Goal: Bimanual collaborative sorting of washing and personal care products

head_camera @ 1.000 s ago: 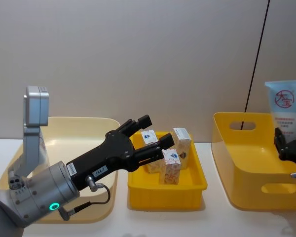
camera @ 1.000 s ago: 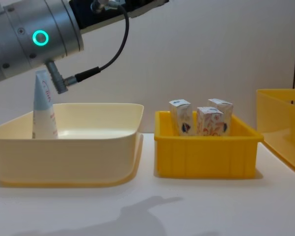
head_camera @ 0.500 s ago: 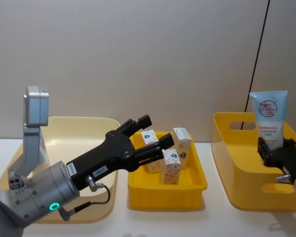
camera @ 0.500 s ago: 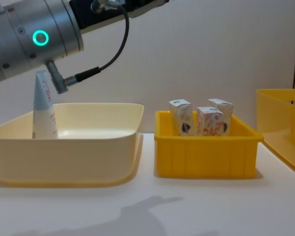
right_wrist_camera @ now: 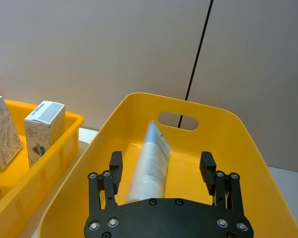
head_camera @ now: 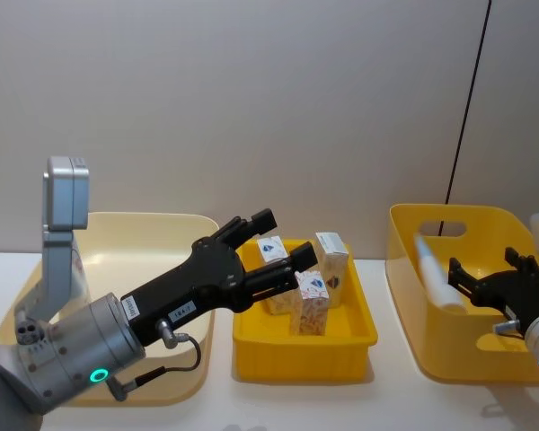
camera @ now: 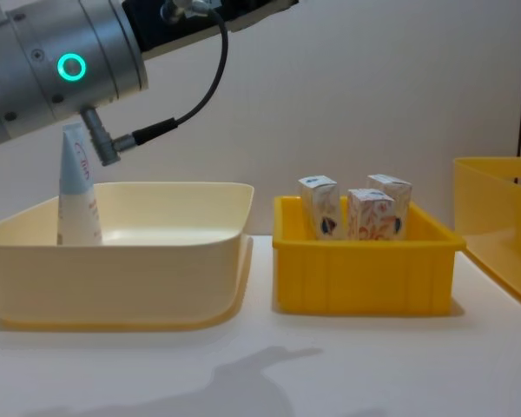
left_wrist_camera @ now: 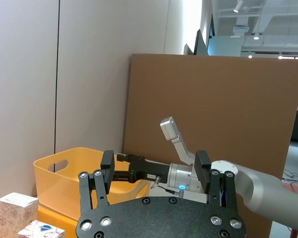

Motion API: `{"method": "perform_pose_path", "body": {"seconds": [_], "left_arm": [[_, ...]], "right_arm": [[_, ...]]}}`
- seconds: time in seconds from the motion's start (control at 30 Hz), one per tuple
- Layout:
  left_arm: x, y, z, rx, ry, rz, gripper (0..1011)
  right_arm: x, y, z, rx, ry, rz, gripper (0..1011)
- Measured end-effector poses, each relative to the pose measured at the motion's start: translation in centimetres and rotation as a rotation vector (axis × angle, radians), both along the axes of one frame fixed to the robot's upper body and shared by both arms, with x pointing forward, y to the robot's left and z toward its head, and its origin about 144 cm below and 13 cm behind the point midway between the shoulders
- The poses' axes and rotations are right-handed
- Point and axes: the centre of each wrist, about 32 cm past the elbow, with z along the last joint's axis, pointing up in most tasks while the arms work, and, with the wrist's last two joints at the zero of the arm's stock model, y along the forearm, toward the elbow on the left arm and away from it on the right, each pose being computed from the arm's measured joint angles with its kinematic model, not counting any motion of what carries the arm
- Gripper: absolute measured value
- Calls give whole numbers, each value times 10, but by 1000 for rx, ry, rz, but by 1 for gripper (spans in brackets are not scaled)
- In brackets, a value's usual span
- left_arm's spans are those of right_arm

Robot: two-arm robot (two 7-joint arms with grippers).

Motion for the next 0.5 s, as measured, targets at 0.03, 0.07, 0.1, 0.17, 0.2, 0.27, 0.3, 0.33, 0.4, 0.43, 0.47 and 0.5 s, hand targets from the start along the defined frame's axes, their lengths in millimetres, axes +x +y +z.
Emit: {"method": "perform_pose_path", "body": {"seconds": [0.03,0.07,0.1,0.17,0.2,0.27,0.3,0.33,0.4,0.43,0.47,0.5], "left_arm": [[0,0,0,0,0,0,1002],[0,0,0,0,0,0,1002],[0,0,0,0,0,0,1002],[0,0,0,0,0,0,1002],[0,0,0,0,0,0,1002],[0,0,0,0,0,0,1002],[0,0,0,0,0,0,1002],[0,0,0,0,0,0,1002],[0,0,0,0,0,0,1003],[0,0,0,0,0,0,1002],[0,0,0,0,0,0,1002],[0,0,0,0,0,0,1002]], "right_arm": [[0,0,0,1,1,0,959],[0,0,0,1,2,0,971],[0,1,0,2,4,1,1001],[1,1,0,3,5,1,1001],[1,1,0,4,5,1,1001],[1,1,0,5,6,2,1001],[1,1,0,5,5,3,1001],[1,1,0,6,5,3,1001],[1,1,0,7,1,6,1001],[1,1,0,7,-3,8,1001],[1,1,0,8,-11,11,1001],[1,2,1,9,-15,13,1001]]}}
